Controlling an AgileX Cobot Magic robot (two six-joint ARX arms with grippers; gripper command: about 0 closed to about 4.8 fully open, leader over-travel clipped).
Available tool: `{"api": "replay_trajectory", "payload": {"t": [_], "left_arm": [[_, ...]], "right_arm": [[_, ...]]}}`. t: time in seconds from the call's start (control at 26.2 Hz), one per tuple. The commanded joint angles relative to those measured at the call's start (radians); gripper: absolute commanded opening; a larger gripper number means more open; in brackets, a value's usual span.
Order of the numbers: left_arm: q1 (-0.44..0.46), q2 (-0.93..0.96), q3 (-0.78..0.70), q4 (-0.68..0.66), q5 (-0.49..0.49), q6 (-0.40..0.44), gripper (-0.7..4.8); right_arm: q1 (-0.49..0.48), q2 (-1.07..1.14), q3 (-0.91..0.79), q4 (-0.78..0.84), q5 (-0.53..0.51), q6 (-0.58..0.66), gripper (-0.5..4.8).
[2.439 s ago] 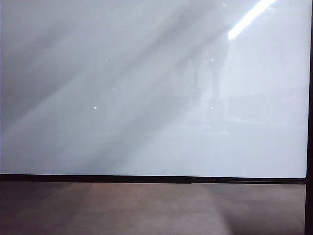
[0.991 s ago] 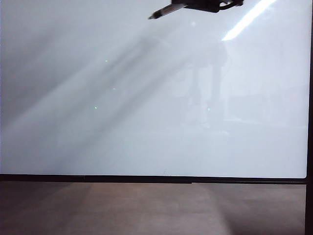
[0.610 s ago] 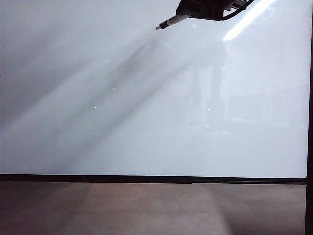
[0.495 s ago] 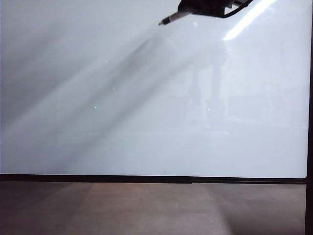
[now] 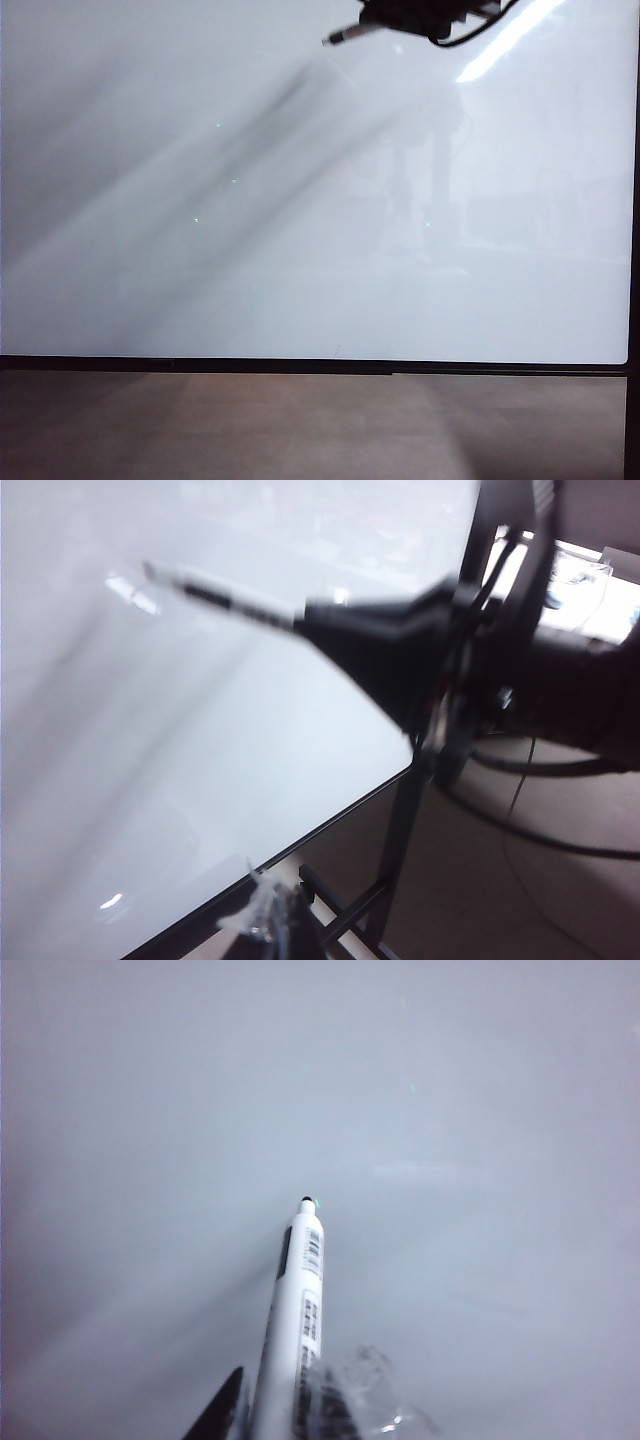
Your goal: Reach to the right to find the marker pen, pick it up, and write the number 3 on the whiteboard.
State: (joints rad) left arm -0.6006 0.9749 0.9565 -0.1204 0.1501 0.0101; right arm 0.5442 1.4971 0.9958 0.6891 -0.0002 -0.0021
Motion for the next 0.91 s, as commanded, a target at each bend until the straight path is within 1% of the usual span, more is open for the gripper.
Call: {"api": "replay_trajectory", "payload": {"t": [0.04, 0.57, 0.69, 0.91], "left_arm": [[-0.002, -0.006, 0.002, 0.003, 0.005, 0.005, -0.05], [-0.002, -0.008, 0.002, -0.025, 0.008, -0.003, -0.05], [-0.002, -0.008, 0.002, -0.024, 0.008, -0.003, -0.05], [-0.002, -0.007, 0.002, -0.022, 0.008, -0.003, -0.05]], "right_arm": [[0.004, 0.002, 0.006, 0.013, -0.001, 0.001, 0.41], [0.003, 0.057, 0.006, 0.125, 0.009, -0.011, 0.41], [0.003, 0.061, 0.006, 0.131, 0.01, -0.037, 0.41], [-0.002, 0.09, 0.007, 0.161, 0.01, -0.036, 0.41]]}}
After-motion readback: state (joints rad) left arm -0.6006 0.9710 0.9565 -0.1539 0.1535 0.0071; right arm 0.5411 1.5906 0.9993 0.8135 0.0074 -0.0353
